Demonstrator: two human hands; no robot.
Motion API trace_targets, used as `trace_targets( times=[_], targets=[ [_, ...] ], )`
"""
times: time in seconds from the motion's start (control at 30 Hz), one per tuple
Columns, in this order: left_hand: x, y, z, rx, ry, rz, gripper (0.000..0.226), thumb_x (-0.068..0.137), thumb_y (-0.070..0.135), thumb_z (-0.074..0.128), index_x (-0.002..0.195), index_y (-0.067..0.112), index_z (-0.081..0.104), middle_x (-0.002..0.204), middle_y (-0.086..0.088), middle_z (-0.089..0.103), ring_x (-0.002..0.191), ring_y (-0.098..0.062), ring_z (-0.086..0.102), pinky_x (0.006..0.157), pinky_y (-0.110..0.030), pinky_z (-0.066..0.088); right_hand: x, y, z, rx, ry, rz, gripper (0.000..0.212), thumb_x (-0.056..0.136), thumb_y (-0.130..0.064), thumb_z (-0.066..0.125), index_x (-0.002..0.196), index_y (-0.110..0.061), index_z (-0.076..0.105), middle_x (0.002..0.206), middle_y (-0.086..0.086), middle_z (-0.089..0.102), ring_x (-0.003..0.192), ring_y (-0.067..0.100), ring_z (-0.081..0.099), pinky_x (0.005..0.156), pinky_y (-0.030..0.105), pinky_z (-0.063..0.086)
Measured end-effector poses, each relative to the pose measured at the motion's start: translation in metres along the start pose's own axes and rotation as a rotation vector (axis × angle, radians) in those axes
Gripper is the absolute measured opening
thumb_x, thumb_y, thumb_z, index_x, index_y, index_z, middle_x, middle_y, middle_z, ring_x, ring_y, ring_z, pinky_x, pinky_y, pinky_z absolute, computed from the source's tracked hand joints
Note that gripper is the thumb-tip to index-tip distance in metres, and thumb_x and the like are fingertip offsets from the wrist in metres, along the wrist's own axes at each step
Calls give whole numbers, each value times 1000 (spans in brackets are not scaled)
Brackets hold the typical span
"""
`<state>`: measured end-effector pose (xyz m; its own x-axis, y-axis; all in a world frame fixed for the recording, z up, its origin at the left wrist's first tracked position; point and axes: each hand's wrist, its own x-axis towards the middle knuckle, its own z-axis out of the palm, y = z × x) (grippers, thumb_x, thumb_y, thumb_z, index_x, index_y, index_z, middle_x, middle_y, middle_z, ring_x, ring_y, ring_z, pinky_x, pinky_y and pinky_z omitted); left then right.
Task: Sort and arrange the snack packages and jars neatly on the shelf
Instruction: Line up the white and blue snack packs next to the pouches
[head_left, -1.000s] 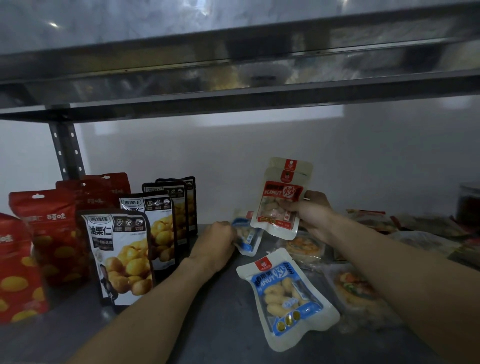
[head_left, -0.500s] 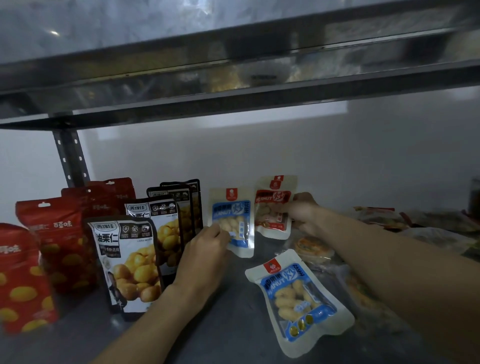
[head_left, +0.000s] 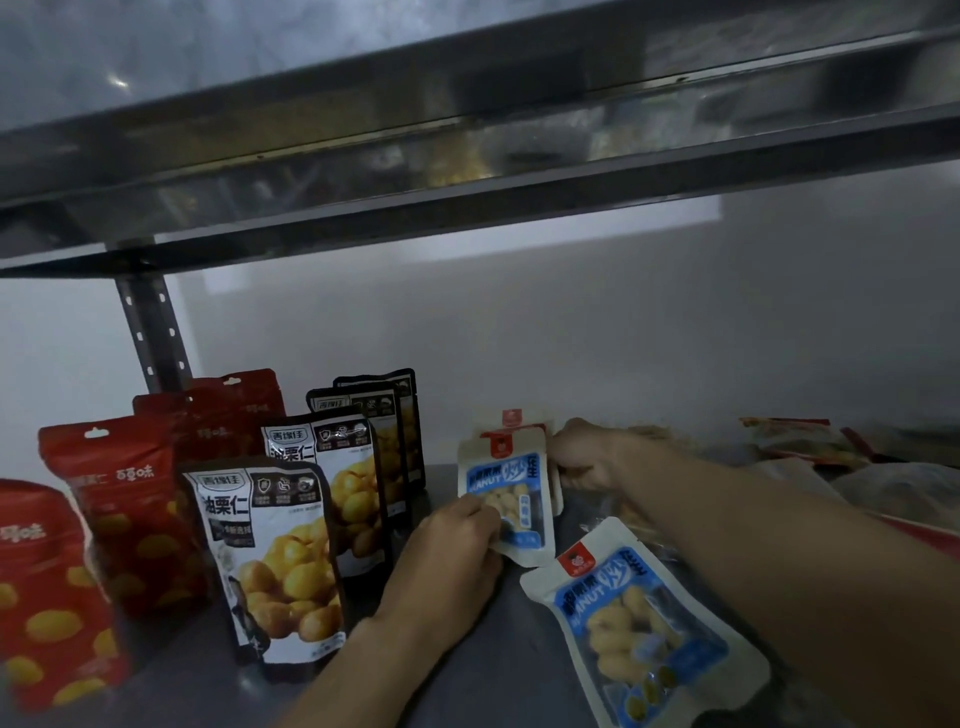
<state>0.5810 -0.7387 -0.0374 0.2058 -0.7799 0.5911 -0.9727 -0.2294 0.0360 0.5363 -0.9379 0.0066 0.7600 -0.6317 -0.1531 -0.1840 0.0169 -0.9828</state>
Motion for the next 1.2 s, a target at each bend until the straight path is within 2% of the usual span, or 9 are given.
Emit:
trace_targets(
  times=[0.17, 0.3, 0.4, 0.53, 0.6, 0.67, 0.77, 0.93, 1.2],
  targets=[
    [-1, -4, 4, -58, 38, 53, 21, 88, 13, 55, 105, 16, 66, 107, 2, 53, 101, -13, 49, 79, -19, 40, 2, 2, 0, -36, -59, 48, 2, 94, 0, 56, 95, 0, 57, 84, 11, 66, 73, 18, 66, 68, 29, 59],
    [-1, -3, 4, -40, 42, 71, 22, 86, 15, 57, 105, 16, 67, 107, 1, 54, 101, -16, 51, 78, -23, 43, 2, -1, -1, -35, -35, 57, 12, 97, 0, 50, 88, -3, 57, 80, 9, 65, 71, 16, 64, 59, 25, 58],
    [-2, -3, 4, -47, 45, 71, 25, 88, 18, 55, 111, 17, 67, 112, 2, 53, 103, -15, 51, 81, -22, 42, 4, -5, -3, -132, 49, 31, 12, 96, 2, 45, 93, -1, 56, 89, 14, 66, 81, 23, 65, 79, 34, 58],
    [-3, -2, 5, -71, 38, 71, 28, 90, 22, 53, 116, 20, 66, 112, 3, 52, 96, -15, 55, 74, -21, 41, -2, -9, -7, -269, 201, -24, 15, 96, -2, 43, 85, -1, 54, 99, 19, 66, 80, 26, 63, 62, 31, 53],
    [-3, -1, 4, -78, 36, 82, 30, 90, 25, 51, 117, 22, 65, 112, 5, 52, 95, -12, 51, 75, -18, 35, 0, -7, -11, -263, 228, -48, 14, 96, -7, 48, 85, -1, 54, 104, 22, 66, 86, 30, 64, 73, 37, 56],
    [-3, -1, 4, -83, 31, 93, 34, 89, 29, 44, 116, 24, 64, 110, 7, 52, 94, -9, 46, 77, -19, 31, 2, -4, -12, -320, 236, -77, 18, 94, -18, 59, 90, -1, 56, 101, 18, 66, 88, 30, 65, 81, 39, 57],
    [-2, -1, 2, -136, 29, 66, 35, 84, 30, 38, 106, 21, 64, 104, 6, 51, 91, -9, 45, 79, -24, 36, -3, -4, -12, -497, 195, -143, 26, 86, -28, 71, 83, -5, 59, 83, 9, 63, 76, 22, 62, 69, 32, 53],
    [-2, 0, 5, -203, 27, -2, 38, 96, 40, 33, 111, 21, 63, 115, 6, 55, 102, -8, 51, 88, -28, 44, -22, -10, -14, -769, 107, -211, 43, 86, -33, 70, 114, 0, 63, 109, 9, 67, 101, 23, 63, 90, 36, 52],
    [-6, 5, 0, -165, 7, -25, 33, 100, 41, 36, 109, 22, 62, 106, 2, 61, 92, -13, 55, 77, -30, 46, -38, -3, -6, -875, 50, -241, 48, 84, -38, 73, 121, -8, 62, 117, 6, 64, 102, 20, 58, 83, 29, 48]
  ],
)
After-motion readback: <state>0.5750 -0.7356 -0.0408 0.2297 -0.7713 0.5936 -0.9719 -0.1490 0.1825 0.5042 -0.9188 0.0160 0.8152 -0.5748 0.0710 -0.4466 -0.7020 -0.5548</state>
